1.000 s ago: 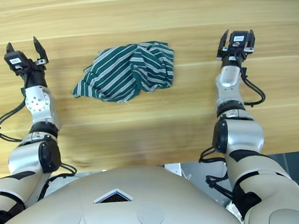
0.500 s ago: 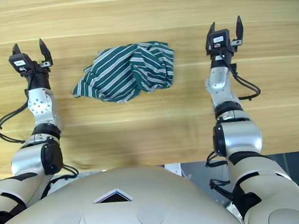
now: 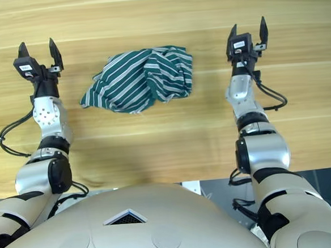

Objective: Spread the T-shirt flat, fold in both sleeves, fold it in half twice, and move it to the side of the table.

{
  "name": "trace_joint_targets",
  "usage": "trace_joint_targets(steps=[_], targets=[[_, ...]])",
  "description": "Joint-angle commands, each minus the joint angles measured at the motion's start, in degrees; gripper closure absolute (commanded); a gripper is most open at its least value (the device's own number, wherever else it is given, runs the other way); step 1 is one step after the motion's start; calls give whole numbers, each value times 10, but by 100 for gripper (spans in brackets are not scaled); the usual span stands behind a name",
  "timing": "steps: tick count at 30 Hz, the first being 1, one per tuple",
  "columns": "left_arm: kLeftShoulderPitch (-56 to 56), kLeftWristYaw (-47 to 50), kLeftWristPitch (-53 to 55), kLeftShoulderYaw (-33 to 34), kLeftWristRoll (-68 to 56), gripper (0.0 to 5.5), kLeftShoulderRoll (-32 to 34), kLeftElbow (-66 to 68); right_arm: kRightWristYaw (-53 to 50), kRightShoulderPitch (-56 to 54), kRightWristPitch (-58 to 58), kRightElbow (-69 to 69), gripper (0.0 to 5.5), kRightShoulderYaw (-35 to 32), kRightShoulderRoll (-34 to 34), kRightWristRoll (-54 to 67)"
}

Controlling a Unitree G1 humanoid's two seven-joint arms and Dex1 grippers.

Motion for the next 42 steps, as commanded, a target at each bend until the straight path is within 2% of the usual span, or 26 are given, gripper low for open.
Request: trace_joint_targets(steps=[1, 18, 20, 21, 23, 24, 28, 36, 42], targets=[[4, 2, -3, -4, 6, 156, 0, -1, 4, 2, 0, 2, 193, -2, -3, 6], [-5, -18, -7, -6, 1, 156, -2, 2, -13, 2, -3, -1, 193, 0, -6, 0], [53, -105, -8, -35, -45, 156, -1, -117, -21, 35, -40, -61, 193, 21, -26, -33], [108, -147, -13, -72, -52, 156, 15, -219, -11, 64, -58, -110, 193, 26, -42, -43], [238, -223, 7, -155, -44, 156, 75, -444, 38, 132, -71, -226, 193, 30, -84, -57], [280, -241, 22, -175, -26, 156, 98, -516, 63, 157, -67, -271, 193, 31, -101, -59], [380, -279, 80, -189, 94, 156, 150, -679, 175, 260, -23, -450, 193, 37, -169, -66], [408, -321, 119, -233, 293, 156, 218, -737, 360, 351, 52, -653, 193, 89, -204, -85], [320, -298, 134, -263, 390, 156, 229, -698, 384, 325, 76, -645, 193, 120, -171, -124]])
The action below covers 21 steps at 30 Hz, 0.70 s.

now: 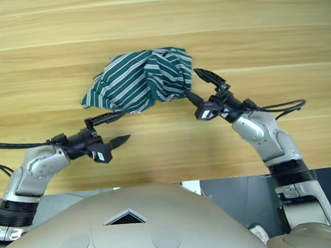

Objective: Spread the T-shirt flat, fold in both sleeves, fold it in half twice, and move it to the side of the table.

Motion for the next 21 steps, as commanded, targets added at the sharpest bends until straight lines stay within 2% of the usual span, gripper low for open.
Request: trace_joint_targets(steps=[1, 6, 13, 21], targets=[[-64, 10, 11, -24, 50, 156, 12, 43, 8, -22, 10, 10, 193, 26, 23, -30], [-102, 34, 10, -46, 89, 156, 27, 88, 4, -21, 10, 17, 193, 45, 30, -58], [-107, 47, 38, -53, 103, 156, 48, 101, 2, -6, 13, -2, 193, 38, 27, -62], [-104, 58, 58, -64, 96, 292, 55, 109, 7, 11, 14, -22, 193, 25, 9, -60]])
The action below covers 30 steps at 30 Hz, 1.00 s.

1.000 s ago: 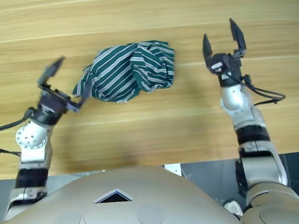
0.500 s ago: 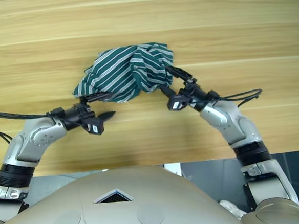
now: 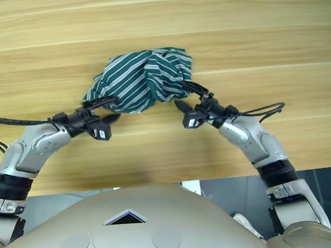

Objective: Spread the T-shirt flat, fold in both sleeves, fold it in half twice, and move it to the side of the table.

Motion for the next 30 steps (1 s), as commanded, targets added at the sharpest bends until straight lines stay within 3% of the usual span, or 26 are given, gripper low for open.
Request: trace_joint_targets(steps=[1, 11, 16, 24, 30], targets=[[7, -7, 13, -19, 10, 308, 11, 12, 10, 5, 7, -16, 193, -12, -16, -3], [-2, 4, 21, -45, 11, 485, 7, 25, 31, 1, 14, 6, 193, -8, -46, -27], [-3, 12, 25, -53, 15, 548, 4, 30, 17, -41, 6, 66, 193, 24, -27, -56], [-3, 36, 35, -57, 18, 548, -4, 20, -16, -73, 5, 131, 193, 62, -15, -81], [-6, 49, 43, -59, 19, 550, -5, 18, -11, -56, -9, 117, 304, 73, -36, -73]])
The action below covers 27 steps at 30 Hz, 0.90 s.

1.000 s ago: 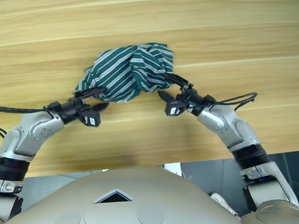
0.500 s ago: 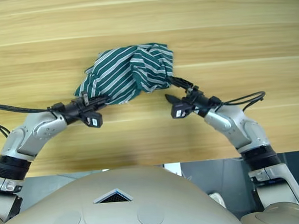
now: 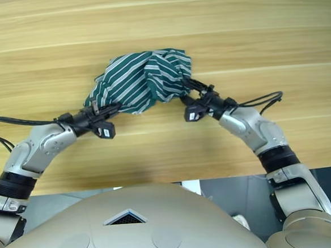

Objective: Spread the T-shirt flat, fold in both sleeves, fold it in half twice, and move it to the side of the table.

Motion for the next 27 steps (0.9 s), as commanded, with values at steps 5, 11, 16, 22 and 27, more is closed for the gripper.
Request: trace_joint_targets(steps=[5, 11, 16, 22, 27], targets=[[11, 10, 18, -11, 16, 550, 3, 9, 31, 48, -3, -9, 387, 6, -44, 1], [11, 18, 23, -9, 13, 550, 7, 9, 30, 46, -4, -2, 498, 2, -41, 11], [15, 16, 23, -13, 11, 550, 7, 3, 11, 21, 4, 28, 546, 0, -26, 11], [14, 12, 23, -20, 13, 550, 3, 3, 24, 12, -4, 39, 523, 22, -29, -4], [14, 12, 24, -23, 14, 550, 3, 4, 33, 22, -8, 29, 429, 27, -42, -1]])
